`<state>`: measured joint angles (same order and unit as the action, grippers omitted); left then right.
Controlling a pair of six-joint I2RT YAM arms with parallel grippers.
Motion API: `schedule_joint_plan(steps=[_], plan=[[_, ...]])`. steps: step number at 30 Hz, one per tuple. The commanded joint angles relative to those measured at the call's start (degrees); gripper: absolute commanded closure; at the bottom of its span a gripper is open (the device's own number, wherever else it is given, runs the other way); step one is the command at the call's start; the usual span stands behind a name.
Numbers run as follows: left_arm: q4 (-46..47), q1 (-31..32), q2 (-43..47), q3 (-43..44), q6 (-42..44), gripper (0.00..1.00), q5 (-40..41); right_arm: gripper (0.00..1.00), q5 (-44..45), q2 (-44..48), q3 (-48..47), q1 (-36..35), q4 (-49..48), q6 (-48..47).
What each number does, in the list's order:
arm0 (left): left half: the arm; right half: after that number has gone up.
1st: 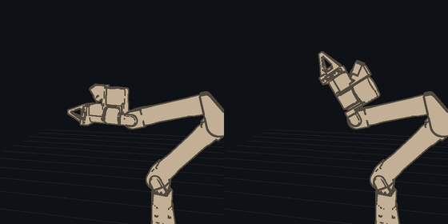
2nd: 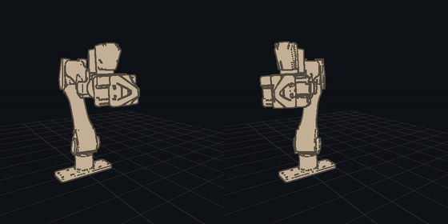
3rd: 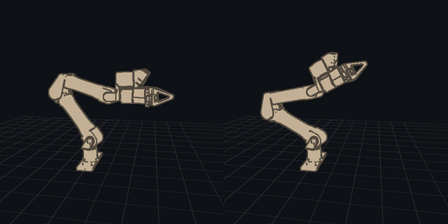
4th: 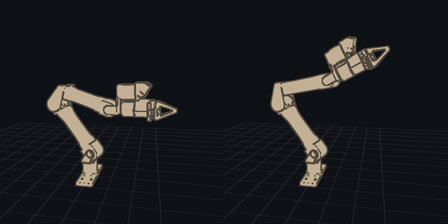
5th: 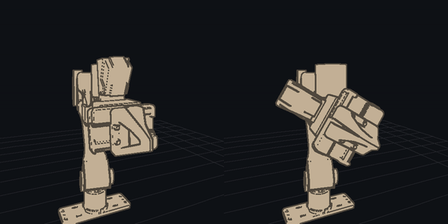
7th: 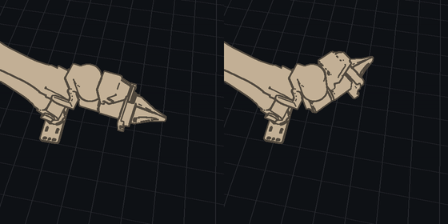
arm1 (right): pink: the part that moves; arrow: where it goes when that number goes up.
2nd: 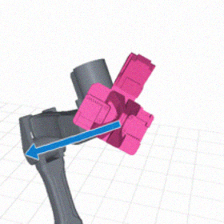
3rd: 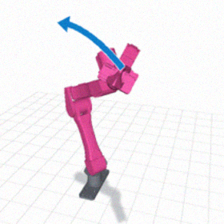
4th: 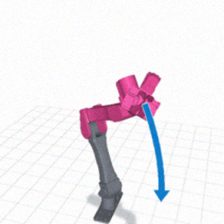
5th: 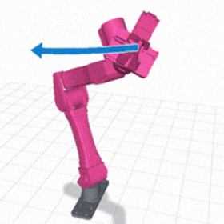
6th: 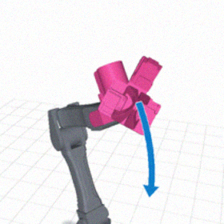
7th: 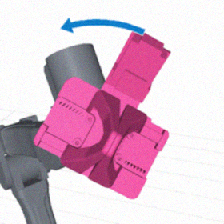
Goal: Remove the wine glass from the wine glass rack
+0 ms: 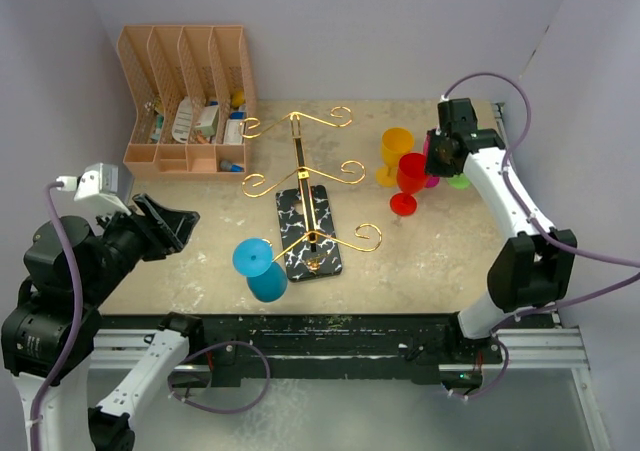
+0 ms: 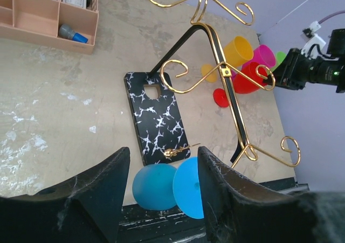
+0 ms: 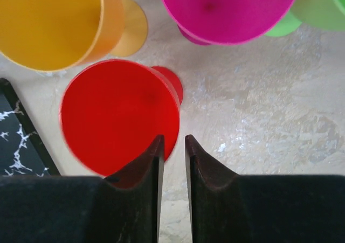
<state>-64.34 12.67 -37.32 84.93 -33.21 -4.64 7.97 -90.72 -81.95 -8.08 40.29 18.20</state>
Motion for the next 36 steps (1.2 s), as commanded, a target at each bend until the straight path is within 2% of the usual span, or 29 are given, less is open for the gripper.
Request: schedule_joint_plan(steps=[1,6,13,15,17,21,23,30,36], plan=[[-0.50,-0.12,0.65,-1.13,1.32,0.43,0.85,0.74,1.00,2.23,-5.79,0.25,0.86,-0.18],[-0.33,-0.10,0.76,-2.85,0.90,0.43,0.95,0.73,-4.26,9.28,-8.53,0.19,0.57,-1.01],[2.24,-0.10,1.42,-6.64,-0.98,0.43,1.00,0.72,-22.41,22.18,-10.25,-0.31,0.04,5.23],[2.92,-0.10,1.30,-7.63,-1.36,0.43,0.74,0.73,-30.21,24.16,-10.75,-1.99,-1.24,7.66],[3.35,-0.10,1.12,-8.52,-1.79,0.43,0.51,0.73,-33.63,25.45,-10.59,-7.46,-3.90,11.21],[3.78,-0.10,1.34,-9.24,-2.74,0.44,0.89,0.72,-28.14,24.13,-11.82,-26.25,-7.31,15.66],[3.55,-0.10,1.67,-8.98,-3.11,0.44,1.47,0.69,-27.93,22.42,-11.54,-31.59,-8.60,17.07],[1.17,-0.10,2.32,-6.88,-3.28,0.43,3.41,0.67,-25.43,16.55,-9.94,-42.17,-12.50,18.81],[0.04,-0.14,2.57,-5.47,-3.18,0.43,4.72,0.63,-20.25,12.72,-10.75,-46.41,-10.45,17.67]])
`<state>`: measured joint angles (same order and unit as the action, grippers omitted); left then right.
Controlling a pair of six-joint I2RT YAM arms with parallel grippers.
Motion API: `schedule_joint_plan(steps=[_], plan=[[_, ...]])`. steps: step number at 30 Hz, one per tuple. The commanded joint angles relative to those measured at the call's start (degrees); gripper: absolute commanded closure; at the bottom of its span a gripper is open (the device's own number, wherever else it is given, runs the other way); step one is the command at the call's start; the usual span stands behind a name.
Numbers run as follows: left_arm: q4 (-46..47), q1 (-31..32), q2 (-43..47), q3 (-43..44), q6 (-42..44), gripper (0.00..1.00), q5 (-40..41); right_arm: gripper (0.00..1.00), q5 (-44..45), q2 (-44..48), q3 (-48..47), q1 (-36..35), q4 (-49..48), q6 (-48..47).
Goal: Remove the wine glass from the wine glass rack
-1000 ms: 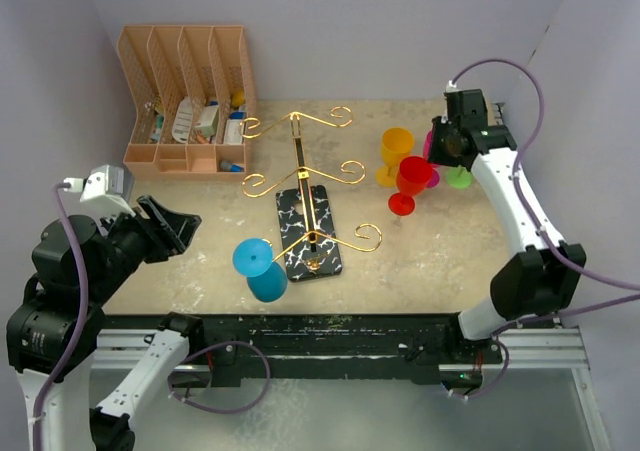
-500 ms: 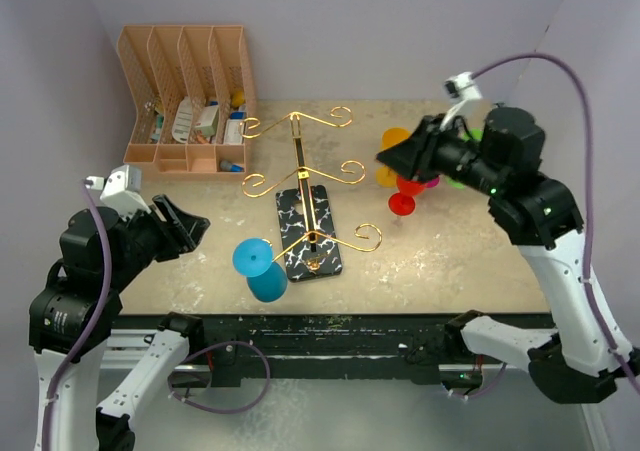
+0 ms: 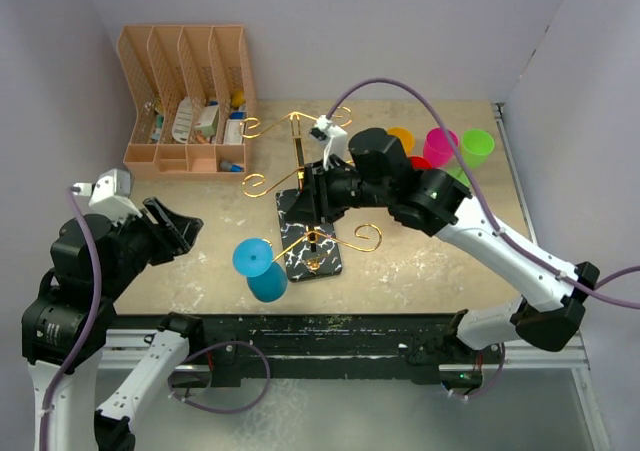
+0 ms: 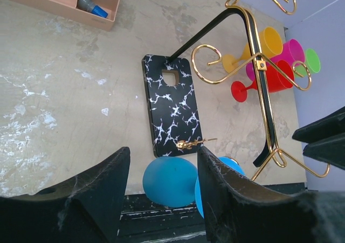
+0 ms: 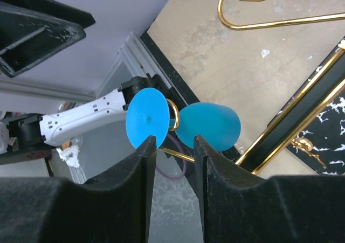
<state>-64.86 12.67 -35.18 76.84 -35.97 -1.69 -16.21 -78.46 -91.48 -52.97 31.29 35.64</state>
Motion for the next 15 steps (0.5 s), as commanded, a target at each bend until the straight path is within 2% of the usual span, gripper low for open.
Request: schedule_joint_plan(steps=[1,15], plan=[[0.53,-0.11,0.40,2.81,-0.39,0.43,1.82,0.61,3.87,0.23,-0.90,-1.66,-1.40,0.16],[-0.99,-0.10,0.98,4.63,-0.60,0.43,3.00,0.56,-0.82,-5.64,0.74,-6.03,-4.14,-1.02]])
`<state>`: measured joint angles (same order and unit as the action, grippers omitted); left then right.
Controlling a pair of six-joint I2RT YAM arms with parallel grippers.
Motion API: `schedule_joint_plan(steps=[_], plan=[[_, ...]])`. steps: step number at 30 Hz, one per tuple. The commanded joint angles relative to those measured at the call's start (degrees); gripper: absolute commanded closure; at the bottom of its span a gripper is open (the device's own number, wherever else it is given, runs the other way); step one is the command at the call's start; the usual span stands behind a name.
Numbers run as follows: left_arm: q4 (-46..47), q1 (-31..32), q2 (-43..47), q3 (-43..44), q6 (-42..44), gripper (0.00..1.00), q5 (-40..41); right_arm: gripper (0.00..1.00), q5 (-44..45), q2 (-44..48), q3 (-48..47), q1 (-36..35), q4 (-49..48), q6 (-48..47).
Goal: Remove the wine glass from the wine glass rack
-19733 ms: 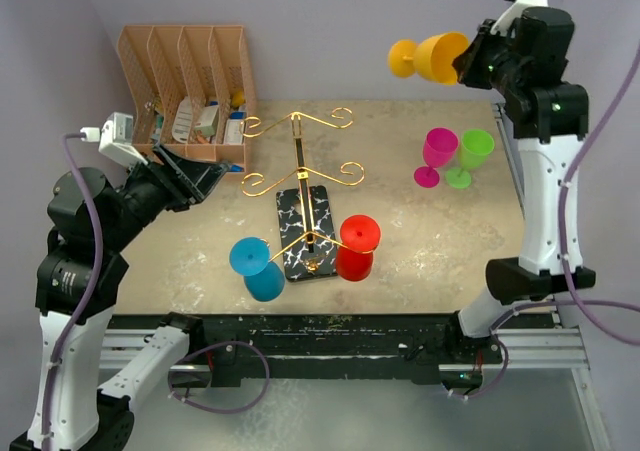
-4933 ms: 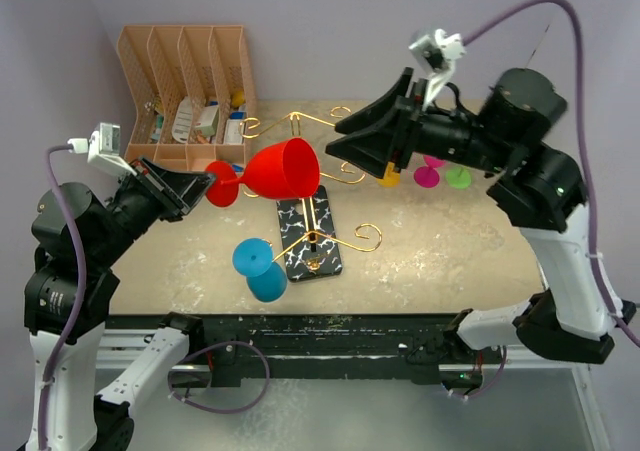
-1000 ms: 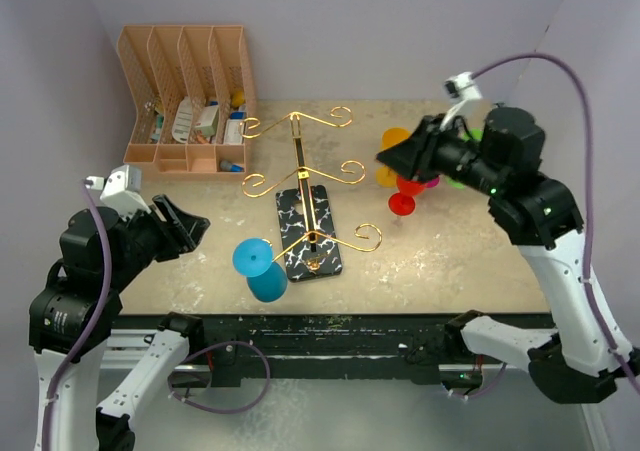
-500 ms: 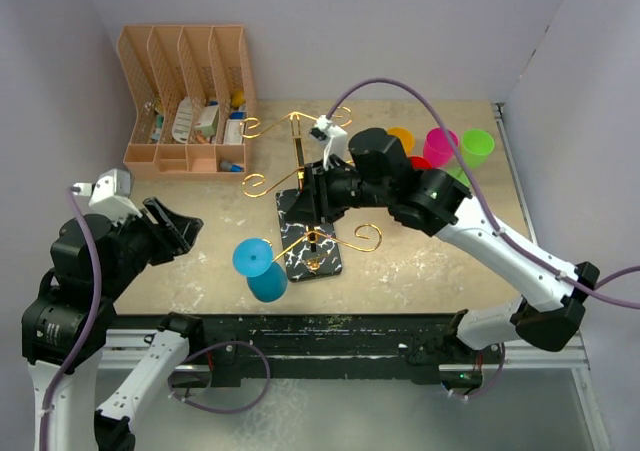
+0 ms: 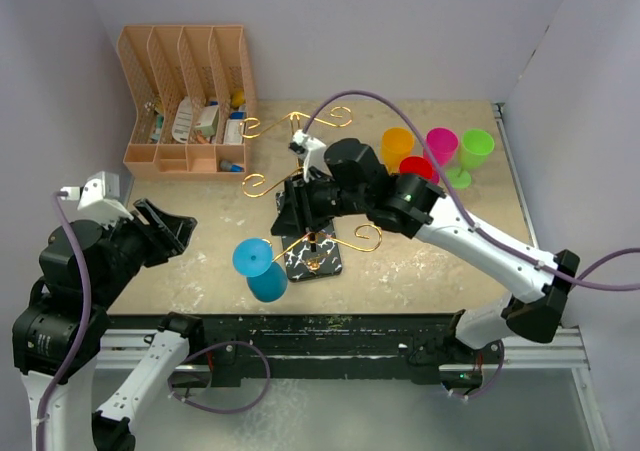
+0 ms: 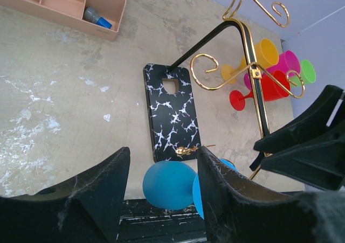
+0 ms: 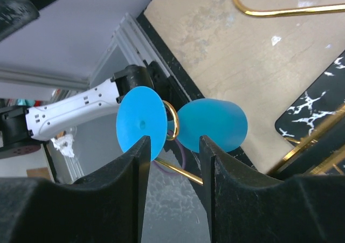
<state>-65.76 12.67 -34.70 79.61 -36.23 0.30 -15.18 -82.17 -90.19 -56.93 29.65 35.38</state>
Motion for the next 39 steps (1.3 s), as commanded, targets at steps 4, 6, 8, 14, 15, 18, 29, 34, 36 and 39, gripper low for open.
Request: schedule_joint_plan(steps=[4,6,8,14,15,18,29,34,36,39], plan=[[-0.44,-0.10,0.77,2.26,-0.04,0.43,1.61,0.56,-0.56,-4.56,-2.13,-4.18,-2.11,-0.65],[-0.78,-0.10,0.77,2.46,0.09,0.43,1.87,0.56,0.61,-5.49,-2.83,-4.86,-1.28,-0.75],[-1.06,-0.10,0.82,2.75,0.39,0.43,2.06,0.55,0.44,-5.99,-3.09,-5.33,-1.20,-0.75],[-1.28,-0.12,1.12,2.42,0.46,0.43,2.41,0.58,0.00,-6.37,-3.73,-6.55,-1.33,-0.43],[-1.30,-0.10,1.12,2.38,0.50,0.43,2.38,0.62,-0.10,-6.21,-3.82,-6.80,-1.30,-0.25],[-1.18,-0.10,1.12,2.25,0.46,0.43,2.35,0.80,0.41,-5.89,-4.11,-7.03,-0.91,-0.12],[-0.92,-0.10,1.13,2.29,0.16,0.43,1.59,1.00,3.54,-1.90,-3.62,-7.00,-1.16,2.64],[-0.91,-0.10,1.23,2.25,-0.07,0.43,1.21,0.79,3.33,-1.84,-4.63,-6.97,-0.68,2.18],[-0.92,-0.10,1.27,2.20,-0.19,0.43,1.00,0.78,2.77,-2.34,-4.63,-7.01,-1.00,1.93],[-0.83,-0.10,1.38,1.83,-0.40,0.43,0.23,0.76,2.08,-2.93,-4.28,-7.05,-1.18,1.57]])
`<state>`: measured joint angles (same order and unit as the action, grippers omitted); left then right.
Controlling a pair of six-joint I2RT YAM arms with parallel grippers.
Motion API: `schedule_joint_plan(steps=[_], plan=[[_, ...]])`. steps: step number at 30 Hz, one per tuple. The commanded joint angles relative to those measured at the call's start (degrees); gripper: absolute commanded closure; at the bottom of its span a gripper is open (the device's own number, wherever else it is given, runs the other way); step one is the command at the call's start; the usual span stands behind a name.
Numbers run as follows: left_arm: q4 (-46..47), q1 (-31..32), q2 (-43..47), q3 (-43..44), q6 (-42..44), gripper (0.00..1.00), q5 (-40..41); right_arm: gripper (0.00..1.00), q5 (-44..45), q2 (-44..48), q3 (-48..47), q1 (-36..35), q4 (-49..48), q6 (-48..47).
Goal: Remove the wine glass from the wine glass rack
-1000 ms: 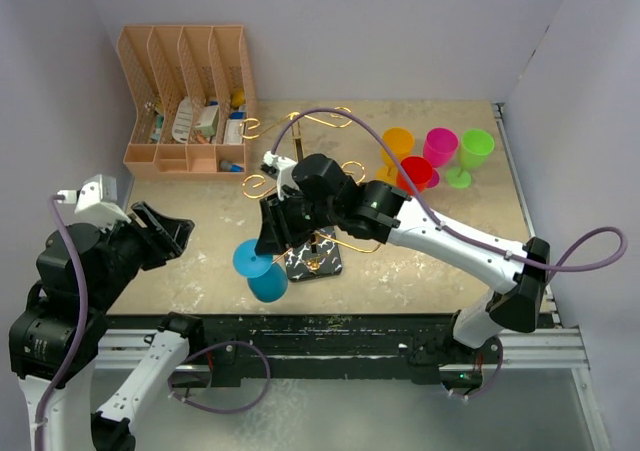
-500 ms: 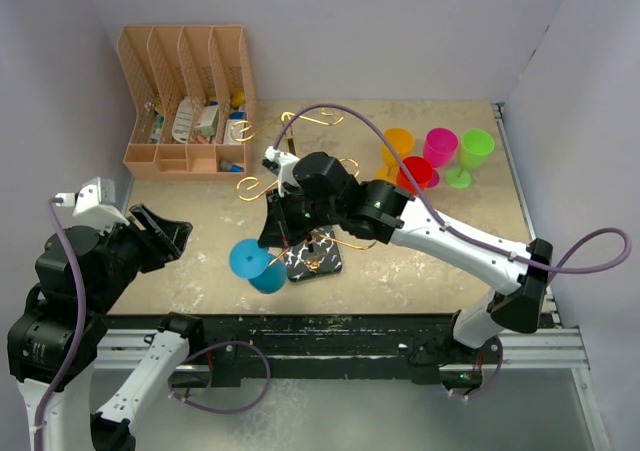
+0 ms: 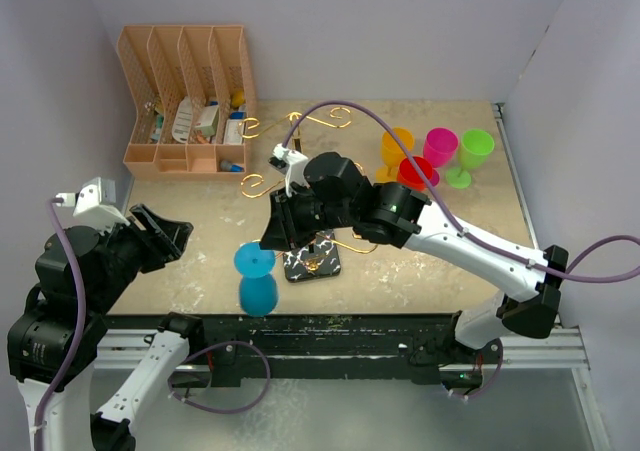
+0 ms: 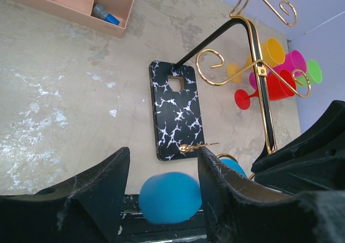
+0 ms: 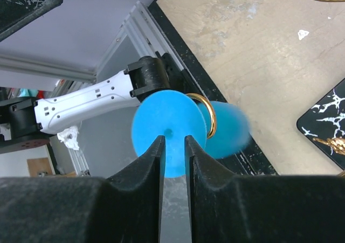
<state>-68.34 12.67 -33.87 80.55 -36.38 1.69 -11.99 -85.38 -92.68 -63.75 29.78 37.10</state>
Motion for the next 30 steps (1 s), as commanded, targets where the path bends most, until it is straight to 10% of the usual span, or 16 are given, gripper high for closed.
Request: schedule_joint_plan(steps=[1,8,30], plan=[[1.72,-0.10,0.64,0.76,-0.27,0.43,-1.35,0.74,-1.26,0.18,-1.64,-0.22,-1.41,-0.18],[1.75,-0.10,0.95,0.33,-0.68,0.43,-1.89,0.55,3.78,-1.03,-3.63,-0.17,3.63,0.51],[3.30,-0.10,1.17,-2.31,-1.15,0.43,-4.42,0.57,-0.73,-4.15,-4.28,-0.19,0.25,-0.52]])
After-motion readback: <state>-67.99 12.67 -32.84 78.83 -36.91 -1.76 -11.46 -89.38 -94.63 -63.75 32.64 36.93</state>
